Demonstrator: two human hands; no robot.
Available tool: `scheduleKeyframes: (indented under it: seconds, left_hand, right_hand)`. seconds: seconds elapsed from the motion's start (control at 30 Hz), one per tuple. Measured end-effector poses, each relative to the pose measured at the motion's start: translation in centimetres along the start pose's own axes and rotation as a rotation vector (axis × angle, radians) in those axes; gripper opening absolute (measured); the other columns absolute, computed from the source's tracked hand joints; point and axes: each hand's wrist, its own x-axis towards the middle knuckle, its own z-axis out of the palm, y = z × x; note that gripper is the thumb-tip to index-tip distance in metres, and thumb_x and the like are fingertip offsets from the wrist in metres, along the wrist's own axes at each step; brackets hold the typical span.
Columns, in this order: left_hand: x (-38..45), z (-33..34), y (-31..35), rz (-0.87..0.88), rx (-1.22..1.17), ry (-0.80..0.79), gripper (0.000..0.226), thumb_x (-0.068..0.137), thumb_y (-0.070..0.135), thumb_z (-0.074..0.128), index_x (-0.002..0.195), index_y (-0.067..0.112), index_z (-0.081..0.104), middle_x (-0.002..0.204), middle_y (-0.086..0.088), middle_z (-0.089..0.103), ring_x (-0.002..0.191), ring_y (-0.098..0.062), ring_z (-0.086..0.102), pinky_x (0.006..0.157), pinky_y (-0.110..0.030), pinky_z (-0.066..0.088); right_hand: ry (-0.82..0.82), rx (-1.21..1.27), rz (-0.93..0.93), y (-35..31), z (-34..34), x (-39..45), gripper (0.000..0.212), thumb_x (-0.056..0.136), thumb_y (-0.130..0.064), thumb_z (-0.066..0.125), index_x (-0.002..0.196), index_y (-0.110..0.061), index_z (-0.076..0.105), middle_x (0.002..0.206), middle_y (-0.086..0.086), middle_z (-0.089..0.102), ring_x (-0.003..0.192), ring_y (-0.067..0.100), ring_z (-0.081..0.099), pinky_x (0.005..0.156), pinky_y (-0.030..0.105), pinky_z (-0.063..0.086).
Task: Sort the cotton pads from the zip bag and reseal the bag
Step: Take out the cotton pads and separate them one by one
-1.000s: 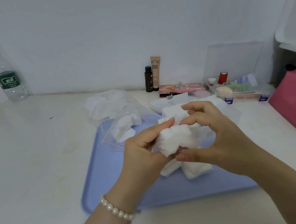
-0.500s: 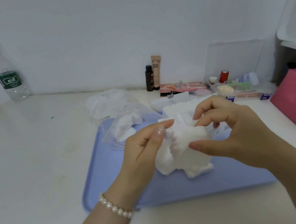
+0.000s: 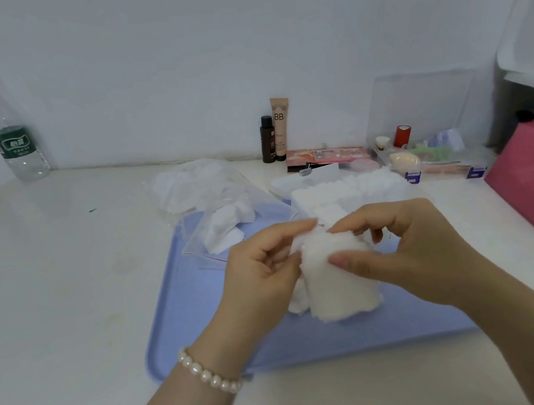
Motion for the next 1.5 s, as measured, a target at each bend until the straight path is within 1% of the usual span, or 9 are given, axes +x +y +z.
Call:
scheduleKeyframes:
  seconds: [0.2, 0.43, 0.67, 0.97, 1.07, 1.13, 1.2, 1.37, 1.5]
  left_hand:
    - [0.3, 0.1, 1.1, -0.096, -0.206, 0.031, 0.052, 0.087, -0.015, 0.047, 0.116, 0.027, 0.047, 0.082, 0.01, 0.074, 0.085, -0.004, 0.07, 0.069, -0.017, 0.052]
    - [0.5, -0.1, 1.1, -0.19, -0.373, 0.007, 0.032, 0.079, 0.0, 0.063, 0.104, 0.02, 0.064, 0.089, 0.001, 0.075, 0.084, -0.012, 0.07, 0.068, -0.021, 0.054]
    - [0.5, -0.2, 1.0, -0.195, -0.363, -0.033, 0.031, 0.078, 0.012, 0.052, 0.085, 0.029, 0.077, 0.082, 0.003, 0.075, 0.077, -0.008, 0.068, 0.065, -0.018, 0.052]
    - [0.5, -0.2, 1.0, -0.221, -0.369, -0.072, 0.017, 0.078, 0.031, 0.061, 0.082, 0.028, 0.078, 0.069, 0.005, 0.069, 0.06, -0.007, 0.061, 0.053, -0.016, 0.047]
    - [0.5, -0.3, 0.8, -0.206, -0.364, -0.138, 0.055, 0.048, 0.054, 0.085, 0.092, 0.023, 0.075, 0.08, 0.003, 0.073, 0.073, -0.01, 0.068, 0.061, -0.02, 0.052]
    - [0.4, -0.1, 0.9, -0.232, -0.347, -0.12, 0.074, 0.033, 0.032, 0.094, 0.101, 0.02, 0.066, 0.082, 0.002, 0.075, 0.077, -0.011, 0.07, 0.062, -0.022, 0.054]
    - [0.5, 0.2, 1.1, -0.28, -0.269, -0.04, 0.071, 0.042, 0.009, 0.09, 0.106, 0.021, 0.061, 0.08, 0.001, 0.075, 0.074, -0.01, 0.07, 0.061, -0.023, 0.054]
    - [1.4, -0.9, 0.6, -0.398, -0.376, 0.205, 0.059, 0.054, 0.008, 0.078, 0.11, 0.004, 0.062, 0.088, -0.006, 0.074, 0.079, -0.017, 0.069, 0.066, -0.027, 0.057]
    - [2.0, -2.3, 0.8, -0.532, -0.564, 0.25, 0.039, 0.059, 0.006, 0.068, 0.097, 0.0, 0.066, 0.087, -0.008, 0.073, 0.076, -0.016, 0.07, 0.061, -0.024, 0.056]
  right_hand:
    - [0.101, 0.096, -0.05, -0.6, 0.1, 0.1, 0.026, 0.058, -0.042, 0.075, 0.082, -0.035, 0.067, 0.079, -0.028, 0.066, 0.073, -0.003, 0.059, 0.066, 0.004, 0.043]
    - [0.128, 0.062, -0.045, -0.5, 0.8, 0.1, 0.026, 0.061, -0.035, 0.081, 0.08, -0.038, 0.064, 0.079, -0.036, 0.064, 0.075, -0.007, 0.059, 0.069, 0.005, 0.044]
    - [0.133, -0.006, -0.064, -0.4, 0.7, 0.1, 0.021, 0.066, -0.035, 0.071, 0.083, -0.042, 0.062, 0.079, -0.04, 0.062, 0.075, -0.008, 0.059, 0.067, 0.003, 0.043]
    - [0.138, 0.014, 0.003, 0.2, 0.9, 0.1, 0.021, 0.063, -0.035, 0.078, 0.08, -0.034, 0.066, 0.088, -0.018, 0.065, 0.071, 0.003, 0.058, 0.064, 0.007, 0.045]
    - [0.244, 0.023, 0.048, 0.5, 1.4, 0.3, 0.02, 0.064, -0.033, 0.079, 0.077, -0.032, 0.064, 0.084, -0.012, 0.064, 0.068, 0.01, 0.057, 0.059, 0.012, 0.047]
    - [0.315, -0.017, 0.06, 0.6, 2.0, 0.4, 0.024, 0.065, -0.027, 0.08, 0.074, -0.03, 0.058, 0.075, -0.007, 0.061, 0.062, 0.009, 0.054, 0.054, 0.01, 0.043]
    - [0.332, -0.046, 0.064, 0.4, 2.7, 0.4, 0.026, 0.066, -0.029, 0.079, 0.073, -0.026, 0.054, 0.068, -0.006, 0.057, 0.057, 0.008, 0.05, 0.051, 0.009, 0.039]
    - [0.325, 0.119, 0.233, 1.4, 1.0, 1.0, 0.014, 0.083, -0.014, 0.067, 0.072, -0.009, 0.061, 0.06, -0.001, 0.06, 0.046, 0.005, 0.055, 0.048, 0.01, 0.04]
    - [0.029, -0.143, 0.445, 3.3, -0.4, 0.6, 0.014, 0.078, -0.008, 0.071, 0.065, -0.013, 0.067, 0.046, -0.009, 0.059, 0.044, 0.002, 0.053, 0.047, 0.007, 0.04]
